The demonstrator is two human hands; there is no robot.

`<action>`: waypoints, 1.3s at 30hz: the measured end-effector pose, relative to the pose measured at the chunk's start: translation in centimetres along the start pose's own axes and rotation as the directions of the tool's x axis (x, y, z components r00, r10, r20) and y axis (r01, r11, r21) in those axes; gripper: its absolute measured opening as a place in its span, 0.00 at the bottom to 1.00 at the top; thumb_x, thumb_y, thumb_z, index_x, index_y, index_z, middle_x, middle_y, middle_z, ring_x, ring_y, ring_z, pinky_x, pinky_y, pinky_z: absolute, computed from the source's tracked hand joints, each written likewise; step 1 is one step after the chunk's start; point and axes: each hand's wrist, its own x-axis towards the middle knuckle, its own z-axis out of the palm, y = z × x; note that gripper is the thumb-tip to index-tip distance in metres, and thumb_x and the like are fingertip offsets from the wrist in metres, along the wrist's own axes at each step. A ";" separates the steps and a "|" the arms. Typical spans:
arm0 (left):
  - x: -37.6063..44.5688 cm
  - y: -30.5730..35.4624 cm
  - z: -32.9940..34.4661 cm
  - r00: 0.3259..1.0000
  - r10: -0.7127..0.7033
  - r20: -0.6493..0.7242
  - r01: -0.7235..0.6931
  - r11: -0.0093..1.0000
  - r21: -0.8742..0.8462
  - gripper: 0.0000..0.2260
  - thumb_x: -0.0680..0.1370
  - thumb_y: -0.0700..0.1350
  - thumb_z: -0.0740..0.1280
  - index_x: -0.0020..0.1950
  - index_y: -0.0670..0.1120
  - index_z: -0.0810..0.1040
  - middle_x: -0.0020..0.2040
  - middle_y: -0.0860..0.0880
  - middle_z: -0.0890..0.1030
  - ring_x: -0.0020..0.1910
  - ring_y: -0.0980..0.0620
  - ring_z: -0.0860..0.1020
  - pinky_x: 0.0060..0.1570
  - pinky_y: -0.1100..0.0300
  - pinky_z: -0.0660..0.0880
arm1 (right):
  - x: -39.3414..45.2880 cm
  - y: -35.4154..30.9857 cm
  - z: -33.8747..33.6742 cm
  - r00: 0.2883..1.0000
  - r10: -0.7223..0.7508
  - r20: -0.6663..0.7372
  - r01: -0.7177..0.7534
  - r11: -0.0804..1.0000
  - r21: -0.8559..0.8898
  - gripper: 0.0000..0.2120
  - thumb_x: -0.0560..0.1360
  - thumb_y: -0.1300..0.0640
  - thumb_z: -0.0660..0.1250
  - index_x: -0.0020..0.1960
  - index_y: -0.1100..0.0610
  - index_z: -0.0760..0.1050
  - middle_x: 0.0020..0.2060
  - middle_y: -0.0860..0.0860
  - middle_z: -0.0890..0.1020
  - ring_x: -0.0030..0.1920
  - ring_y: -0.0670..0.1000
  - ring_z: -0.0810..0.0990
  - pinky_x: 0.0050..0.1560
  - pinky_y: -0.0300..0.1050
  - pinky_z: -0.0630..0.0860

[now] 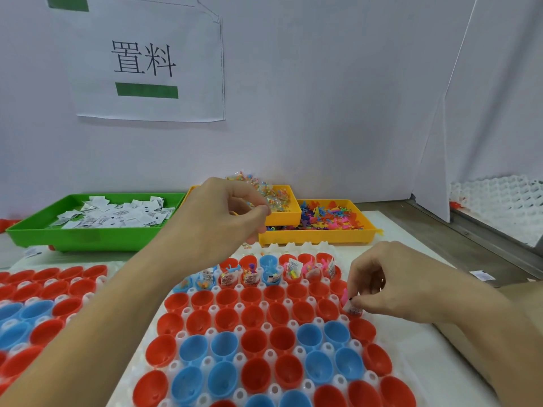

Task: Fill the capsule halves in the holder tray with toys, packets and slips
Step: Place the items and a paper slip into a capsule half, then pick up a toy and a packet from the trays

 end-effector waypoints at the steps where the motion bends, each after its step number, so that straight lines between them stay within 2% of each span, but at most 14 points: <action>1: 0.0 -0.1 0.0 1.000 0.001 -0.004 -0.001 1.000 -0.005 0.07 0.78 0.48 0.67 0.43 0.52 0.83 0.36 0.51 0.85 0.36 0.51 0.84 0.44 0.51 0.82 | 0.1 0.0 0.1 1.000 0.004 0.001 -0.004 1.000 -0.007 0.10 0.70 0.53 0.77 0.33 0.42 0.81 0.33 0.39 0.83 0.36 0.41 0.81 0.37 0.36 0.77; 7: 0.3 -0.4 -0.2 1.000 -0.004 -0.019 0.004 1.000 -0.031 0.06 0.79 0.45 0.67 0.44 0.53 0.82 0.37 0.51 0.85 0.34 0.56 0.84 0.38 0.63 0.79 | 0.3 0.3 0.0 1.000 0.011 0.004 -0.011 0.999 0.042 0.10 0.68 0.55 0.80 0.34 0.46 0.81 0.33 0.41 0.84 0.36 0.42 0.82 0.38 0.36 0.78; 10: 0.4 -0.6 -0.7 0.999 -0.013 -0.035 0.011 0.998 -0.060 0.06 0.79 0.45 0.67 0.44 0.52 0.83 0.37 0.49 0.85 0.32 0.55 0.83 0.30 0.67 0.76 | 0.4 0.4 -0.2 0.999 0.011 0.039 -0.014 0.998 0.069 0.09 0.68 0.58 0.80 0.33 0.49 0.83 0.32 0.45 0.85 0.34 0.43 0.83 0.39 0.38 0.80; 13: 0.5 -1.0 -1.6 0.998 -0.030 -0.052 0.025 0.995 -0.094 0.06 0.79 0.44 0.68 0.44 0.51 0.83 0.37 0.48 0.85 0.32 0.54 0.82 0.31 0.63 0.76 | 0.3 1.0 -0.7 1.000 0.009 0.021 -0.012 0.993 0.116 0.07 0.67 0.57 0.80 0.36 0.48 0.84 0.32 0.47 0.85 0.34 0.45 0.83 0.40 0.42 0.81; 16: 0.1 -2.7 -2.9 0.993 -0.078 -0.086 0.074 0.996 -0.044 0.06 0.79 0.45 0.67 0.44 0.52 0.83 0.39 0.51 0.86 0.39 0.47 0.83 0.42 0.49 0.80 | 0.1 1.9 -1.2 0.999 0.008 -0.053 0.001 0.984 0.177 0.08 0.68 0.52 0.80 0.40 0.41 0.83 0.34 0.45 0.85 0.35 0.43 0.83 0.37 0.35 0.77; 20: -1.8 -7.0 -4.0 0.965 -0.171 -0.200 0.197 0.973 0.118 0.07 0.78 0.47 0.68 0.42 0.57 0.82 0.40 0.58 0.85 0.45 0.56 0.82 0.48 0.55 0.76 | 0.9 3.0 -1.2 0.962 0.045 -0.271 0.009 0.981 0.194 0.03 0.75 0.51 0.73 0.44 0.43 0.83 0.37 0.42 0.85 0.39 0.43 0.83 0.42 0.36 0.78; 24: -4.5 -11.5 -3.7 0.913 -0.251 -0.321 0.313 0.937 0.159 0.09 0.77 0.47 0.69 0.40 0.61 0.80 0.43 0.65 0.82 0.47 0.56 0.81 0.48 0.53 0.74 | 3.9 3.9 -0.8 0.902 0.112 -0.418 -0.031 0.980 0.195 0.05 0.81 0.53 0.66 0.53 0.45 0.80 0.48 0.38 0.82 0.46 0.38 0.79 0.42 0.25 0.71; 26: -5.4 -12.9 -3.7 0.879 -0.297 -0.373 0.356 0.929 0.100 0.09 0.77 0.51 0.69 0.41 0.66 0.81 0.43 0.64 0.82 0.46 0.57 0.81 0.48 0.50 0.75 | 6.5 4.4 -1.1 0.889 0.132 -0.439 -0.058 0.983 0.176 0.10 0.82 0.54 0.63 0.61 0.50 0.79 0.57 0.44 0.81 0.51 0.42 0.77 0.50 0.30 0.70; 28: -6.0 -13.3 -3.6 0.857 -0.342 -0.386 0.373 0.928 0.006 0.02 0.75 0.60 0.69 0.44 0.69 0.79 0.42 0.63 0.82 0.46 0.57 0.81 0.49 0.46 0.77 | 9.4 4.6 -1.4 0.888 0.171 -0.427 -0.123 0.983 0.137 0.15 0.83 0.55 0.60 0.68 0.56 0.75 0.64 0.51 0.79 0.59 0.48 0.76 0.58 0.40 0.71; 30: -6.1 -13.2 -3.2 0.833 -0.411 -0.370 0.384 0.911 -0.149 0.05 0.73 0.64 0.66 0.43 0.67 0.81 0.41 0.62 0.84 0.48 0.53 0.82 0.53 0.41 0.78 | 12.4 4.7 -1.6 0.888 0.217 -0.406 -0.196 0.976 0.093 0.17 0.84 0.56 0.57 0.71 0.60 0.71 0.67 0.55 0.77 0.66 0.55 0.74 0.64 0.47 0.70; 32: -6.1 -13.2 -2.5 0.836 -0.451 -0.312 0.403 0.892 -0.207 0.07 0.77 0.59 0.66 0.42 0.65 0.82 0.42 0.61 0.85 0.48 0.50 0.83 0.57 0.40 0.77 | 14.9 5.0 -1.6 0.892 0.252 -0.375 -0.251 0.967 0.054 0.15 0.84 0.58 0.56 0.66 0.63 0.73 0.61 0.59 0.78 0.62 0.58 0.76 0.60 0.49 0.72; 34: -6.0 -13.1 -2.0 0.846 -0.462 -0.267 0.415 0.884 -0.217 0.09 0.74 0.63 0.68 0.44 0.60 0.84 0.47 0.57 0.85 0.49 0.49 0.83 0.60 0.40 0.75 | 16.6 6.0 -1.2 0.913 0.283 -0.293 -0.300 0.954 -0.013 0.10 0.83 0.61 0.56 0.54 0.64 0.74 0.50 0.60 0.77 0.52 0.58 0.77 0.51 0.52 0.75; 37: -5.8 -13.4 -1.9 0.841 -0.463 -0.281 0.398 0.880 -0.259 0.08 0.75 0.58 0.68 0.46 0.56 0.83 0.48 0.53 0.85 0.49 0.49 0.83 0.60 0.40 0.75 | 17.9 7.3 -0.6 0.936 0.316 -0.159 -0.338 0.930 -0.146 0.13 0.83 0.61 0.55 0.48 0.67 0.75 0.46 0.63 0.76 0.47 0.61 0.77 0.39 0.48 0.69; 39: -5.6 -13.7 -1.9 0.830 -0.476 -0.292 0.401 0.872 -0.282 0.08 0.78 0.52 0.67 0.41 0.58 0.84 0.45 0.56 0.86 0.48 0.48 0.83 0.59 0.40 0.75 | 18.3 8.1 -0.3 0.929 0.326 -0.174 -0.353 0.922 -0.156 0.15 0.83 0.59 0.57 0.42 0.63 0.73 0.39 0.58 0.76 0.41 0.55 0.73 0.32 0.44 0.64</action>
